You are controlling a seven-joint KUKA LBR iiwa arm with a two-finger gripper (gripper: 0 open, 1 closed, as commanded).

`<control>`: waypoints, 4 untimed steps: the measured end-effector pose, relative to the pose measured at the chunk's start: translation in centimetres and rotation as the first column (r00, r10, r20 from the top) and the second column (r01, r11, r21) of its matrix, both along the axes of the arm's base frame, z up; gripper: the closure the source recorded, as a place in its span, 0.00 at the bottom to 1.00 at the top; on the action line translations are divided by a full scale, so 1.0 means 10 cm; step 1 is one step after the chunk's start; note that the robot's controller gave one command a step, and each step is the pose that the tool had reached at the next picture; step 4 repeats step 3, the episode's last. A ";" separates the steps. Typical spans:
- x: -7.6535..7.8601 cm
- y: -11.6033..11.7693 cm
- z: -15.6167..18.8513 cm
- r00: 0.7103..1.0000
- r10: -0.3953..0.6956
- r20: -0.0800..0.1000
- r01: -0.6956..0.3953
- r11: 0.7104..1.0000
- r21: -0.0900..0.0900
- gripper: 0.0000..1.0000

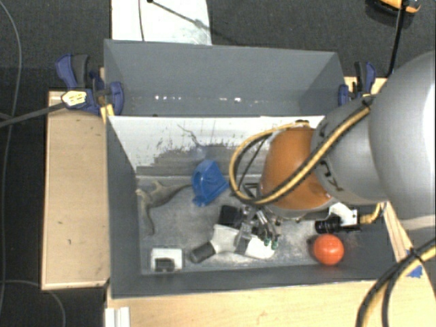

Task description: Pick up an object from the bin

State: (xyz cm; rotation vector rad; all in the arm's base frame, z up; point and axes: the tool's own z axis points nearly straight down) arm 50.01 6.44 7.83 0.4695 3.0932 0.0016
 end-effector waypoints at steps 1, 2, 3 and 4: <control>0.00 0.00 0.05 1.000 0.000 0.000 0.000 1.000 -0.001 1.00; -0.02 0.00 0.24 1.000 0.001 -0.007 -0.001 1.000 -0.001 1.00; -0.02 0.00 0.46 1.000 0.004 -0.006 -0.004 1.000 0.000 1.00; -0.02 0.00 0.46 1.000 0.004 -0.006 -0.004 1.000 0.000 1.00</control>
Offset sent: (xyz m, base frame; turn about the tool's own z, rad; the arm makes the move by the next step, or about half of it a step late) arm 0.0000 0.0001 0.0967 0.0000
